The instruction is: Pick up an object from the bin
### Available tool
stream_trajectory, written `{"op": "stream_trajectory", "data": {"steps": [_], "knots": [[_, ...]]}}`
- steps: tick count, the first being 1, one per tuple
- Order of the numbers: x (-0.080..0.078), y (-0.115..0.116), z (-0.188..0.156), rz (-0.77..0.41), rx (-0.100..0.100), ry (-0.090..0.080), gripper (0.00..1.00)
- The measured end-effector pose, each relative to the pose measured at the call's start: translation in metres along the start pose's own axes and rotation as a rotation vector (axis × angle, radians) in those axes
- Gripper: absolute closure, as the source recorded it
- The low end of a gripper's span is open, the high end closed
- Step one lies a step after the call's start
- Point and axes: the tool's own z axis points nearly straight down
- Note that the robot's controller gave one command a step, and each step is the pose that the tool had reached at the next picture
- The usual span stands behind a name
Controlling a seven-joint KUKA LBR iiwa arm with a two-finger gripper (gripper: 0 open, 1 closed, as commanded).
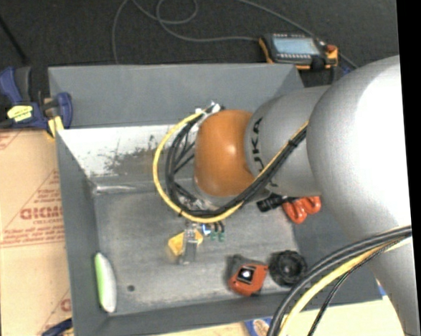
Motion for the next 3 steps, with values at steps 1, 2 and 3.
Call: {"op": "stream_trajectory", "data": {"steps": [1, 2, 3], "knots": [[-0.001, -0.024, -0.038, -0.073, 0.001, 0.005, 0.00], [-0.021, -0.017, -0.060, -0.075, -0.001, -0.017, 0.00], [0.028, -0.028, -0.021, -0.064, -0.002, -0.005, 0.00]]}}
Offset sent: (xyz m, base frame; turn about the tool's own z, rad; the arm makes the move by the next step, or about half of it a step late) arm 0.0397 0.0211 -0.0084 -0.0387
